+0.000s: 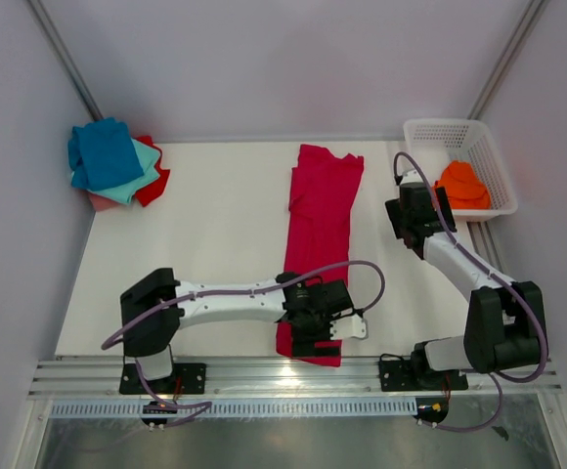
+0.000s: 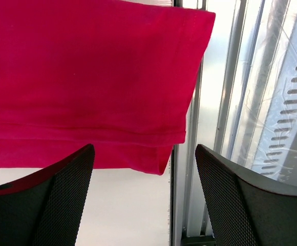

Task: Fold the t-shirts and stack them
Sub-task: Fold the tshirt

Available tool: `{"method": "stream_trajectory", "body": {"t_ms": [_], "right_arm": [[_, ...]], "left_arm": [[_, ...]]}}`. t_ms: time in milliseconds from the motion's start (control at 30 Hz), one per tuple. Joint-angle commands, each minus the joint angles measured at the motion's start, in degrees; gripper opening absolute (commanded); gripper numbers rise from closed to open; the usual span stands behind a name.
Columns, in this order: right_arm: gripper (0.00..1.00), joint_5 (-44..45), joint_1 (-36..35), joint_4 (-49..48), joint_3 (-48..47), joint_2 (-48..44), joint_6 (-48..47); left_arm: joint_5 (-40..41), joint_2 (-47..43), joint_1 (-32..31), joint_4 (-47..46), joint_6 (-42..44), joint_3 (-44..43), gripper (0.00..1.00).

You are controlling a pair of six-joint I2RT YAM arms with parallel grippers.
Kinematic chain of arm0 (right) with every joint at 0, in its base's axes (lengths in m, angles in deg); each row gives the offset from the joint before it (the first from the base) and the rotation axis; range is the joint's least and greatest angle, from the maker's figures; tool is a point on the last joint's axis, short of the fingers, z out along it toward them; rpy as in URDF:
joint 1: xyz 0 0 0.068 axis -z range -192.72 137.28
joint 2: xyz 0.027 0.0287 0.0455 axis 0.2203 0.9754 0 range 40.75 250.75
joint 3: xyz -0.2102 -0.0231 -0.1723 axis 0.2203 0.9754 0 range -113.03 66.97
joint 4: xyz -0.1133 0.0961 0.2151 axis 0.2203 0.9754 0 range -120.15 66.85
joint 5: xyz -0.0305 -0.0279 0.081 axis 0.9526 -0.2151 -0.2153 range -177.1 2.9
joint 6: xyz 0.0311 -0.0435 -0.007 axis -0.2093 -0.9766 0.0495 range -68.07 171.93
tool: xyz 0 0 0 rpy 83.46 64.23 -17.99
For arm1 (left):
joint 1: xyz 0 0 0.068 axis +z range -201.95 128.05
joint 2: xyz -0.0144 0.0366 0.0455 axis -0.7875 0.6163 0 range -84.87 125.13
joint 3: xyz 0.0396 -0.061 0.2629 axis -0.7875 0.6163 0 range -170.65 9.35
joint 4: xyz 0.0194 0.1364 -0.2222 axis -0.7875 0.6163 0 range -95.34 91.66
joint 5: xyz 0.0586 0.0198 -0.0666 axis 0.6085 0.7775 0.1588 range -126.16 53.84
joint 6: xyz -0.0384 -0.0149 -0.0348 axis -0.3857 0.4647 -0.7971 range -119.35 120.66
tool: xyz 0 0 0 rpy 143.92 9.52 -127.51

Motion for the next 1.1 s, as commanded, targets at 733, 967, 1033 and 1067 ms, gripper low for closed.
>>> {"method": "stream_trajectory", "body": {"t_ms": [733,967,1033,1067], "right_arm": [[0.99,-3.93,-0.10,-0.27,-3.03,1.26,0.54],[0.99,-4.28,-0.10,-0.27,-2.94,0.55,0.54],[0.99,-4.28,-0.18,-0.36,-2.85,-0.06,0.36],[0.99,-4.28,-0.10,-0.44,-2.85,-0.24,0.36]], "left_arm": [[0.11,11.11,-5.79,-2.53,-2.66,-4.86,0.77],[-0.86,13.13,-5.70,-1.92,-3.63,-6.18,0.73],[-0.95,14.18,-5.70,-1.74,-3.81,-6.44,0.67],[-0.95,14.54,-5.70,-1.83,-3.89,-6.45,0.67]]}}
